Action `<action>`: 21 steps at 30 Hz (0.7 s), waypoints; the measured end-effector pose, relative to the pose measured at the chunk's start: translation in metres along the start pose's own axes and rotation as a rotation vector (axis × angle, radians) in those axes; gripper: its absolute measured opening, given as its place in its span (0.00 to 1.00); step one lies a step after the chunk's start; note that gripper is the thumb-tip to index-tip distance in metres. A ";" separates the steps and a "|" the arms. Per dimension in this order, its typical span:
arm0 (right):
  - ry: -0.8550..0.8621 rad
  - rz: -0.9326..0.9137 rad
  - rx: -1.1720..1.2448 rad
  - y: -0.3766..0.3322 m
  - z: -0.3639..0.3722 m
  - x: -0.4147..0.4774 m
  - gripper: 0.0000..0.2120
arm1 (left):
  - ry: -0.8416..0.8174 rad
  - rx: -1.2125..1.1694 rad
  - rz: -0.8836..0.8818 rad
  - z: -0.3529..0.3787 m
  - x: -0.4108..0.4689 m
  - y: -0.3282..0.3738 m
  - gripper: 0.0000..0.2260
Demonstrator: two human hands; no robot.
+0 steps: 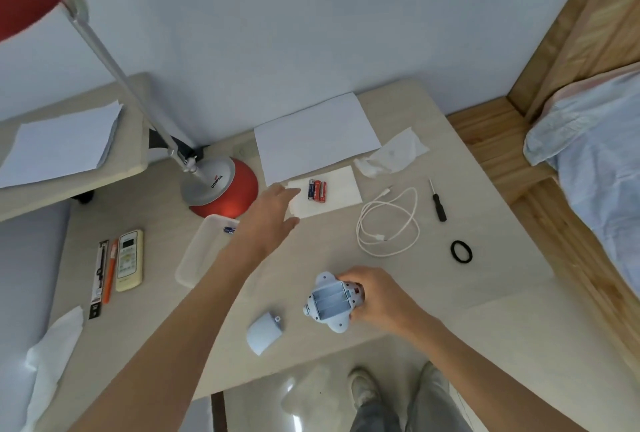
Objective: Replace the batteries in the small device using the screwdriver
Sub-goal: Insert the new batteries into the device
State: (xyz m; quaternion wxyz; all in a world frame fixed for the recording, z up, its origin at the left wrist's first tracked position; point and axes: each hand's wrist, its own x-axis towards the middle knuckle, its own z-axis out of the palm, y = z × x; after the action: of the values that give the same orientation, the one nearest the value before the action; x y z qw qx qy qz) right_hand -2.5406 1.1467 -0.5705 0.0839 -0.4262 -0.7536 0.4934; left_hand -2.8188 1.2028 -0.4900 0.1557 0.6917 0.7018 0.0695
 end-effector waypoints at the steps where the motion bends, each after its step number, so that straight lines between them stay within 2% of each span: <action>1: 0.001 -0.001 -0.002 0.001 0.001 0.000 0.20 | -0.024 0.029 -0.012 0.003 0.015 -0.001 0.29; 6: 0.003 -0.017 -0.012 0.004 0.004 0.002 0.19 | -0.177 0.114 -0.066 0.029 0.064 -0.012 0.33; 12: 0.010 0.000 -0.003 0.005 0.007 0.000 0.22 | -0.207 0.050 -0.057 0.055 0.091 -0.019 0.34; 21: -0.005 0.002 -0.012 0.006 0.004 0.000 0.23 | -0.216 -0.009 -0.097 0.061 0.109 -0.030 0.23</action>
State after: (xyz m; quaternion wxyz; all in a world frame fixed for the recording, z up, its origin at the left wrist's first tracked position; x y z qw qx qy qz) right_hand -2.5397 1.1446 -0.5775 0.0792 -0.4262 -0.7565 0.4897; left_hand -2.8277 1.3027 -0.5705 0.2364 0.6597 0.7133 -0.0099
